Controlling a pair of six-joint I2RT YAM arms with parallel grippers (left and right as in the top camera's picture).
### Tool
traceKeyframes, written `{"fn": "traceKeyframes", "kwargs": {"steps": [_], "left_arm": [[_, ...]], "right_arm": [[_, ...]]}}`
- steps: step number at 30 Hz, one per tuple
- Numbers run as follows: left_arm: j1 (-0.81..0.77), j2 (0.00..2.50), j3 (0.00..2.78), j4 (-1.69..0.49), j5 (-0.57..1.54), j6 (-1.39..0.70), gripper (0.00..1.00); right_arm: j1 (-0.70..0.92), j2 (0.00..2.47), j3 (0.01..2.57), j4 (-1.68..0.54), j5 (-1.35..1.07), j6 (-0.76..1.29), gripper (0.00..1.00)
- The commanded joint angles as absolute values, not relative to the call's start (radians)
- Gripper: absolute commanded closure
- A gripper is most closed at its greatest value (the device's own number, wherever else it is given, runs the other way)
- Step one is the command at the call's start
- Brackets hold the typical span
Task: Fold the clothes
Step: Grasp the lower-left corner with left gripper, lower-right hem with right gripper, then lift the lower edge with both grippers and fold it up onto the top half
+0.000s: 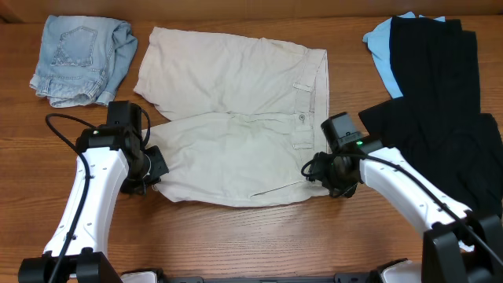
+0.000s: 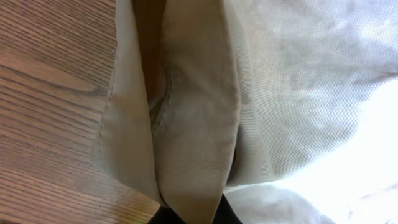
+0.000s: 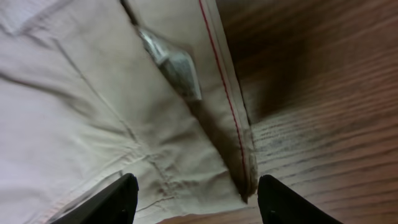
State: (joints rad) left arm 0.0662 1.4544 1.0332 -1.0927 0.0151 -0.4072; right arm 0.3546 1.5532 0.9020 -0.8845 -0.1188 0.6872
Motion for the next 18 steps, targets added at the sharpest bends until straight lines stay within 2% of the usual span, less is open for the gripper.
{"fn": "traceKeyframes", "kwargs": {"steps": [1, 12, 15, 18], "left_arm": [[0.072, 1.451, 1.052, -1.096, 0.004, -0.377, 0.96], [0.072, 1.451, 1.052, -1.097, -0.003, -0.377, 0.96], [0.072, 1.451, 1.051, -1.098, -0.010, -0.377, 0.96], [0.072, 1.451, 1.051, -1.098, -0.010, -0.377, 0.95]], "right_arm": [[0.359, 1.568, 0.883, -0.888, -0.102, 0.734, 0.34], [0.359, 1.568, 0.782, -0.799, -0.116, 0.731, 0.35], [0.359, 1.568, 0.782, -0.785, -0.116, 0.706, 0.42], [0.359, 1.568, 0.782, -0.778, -0.117, 0.684, 0.53]]}}
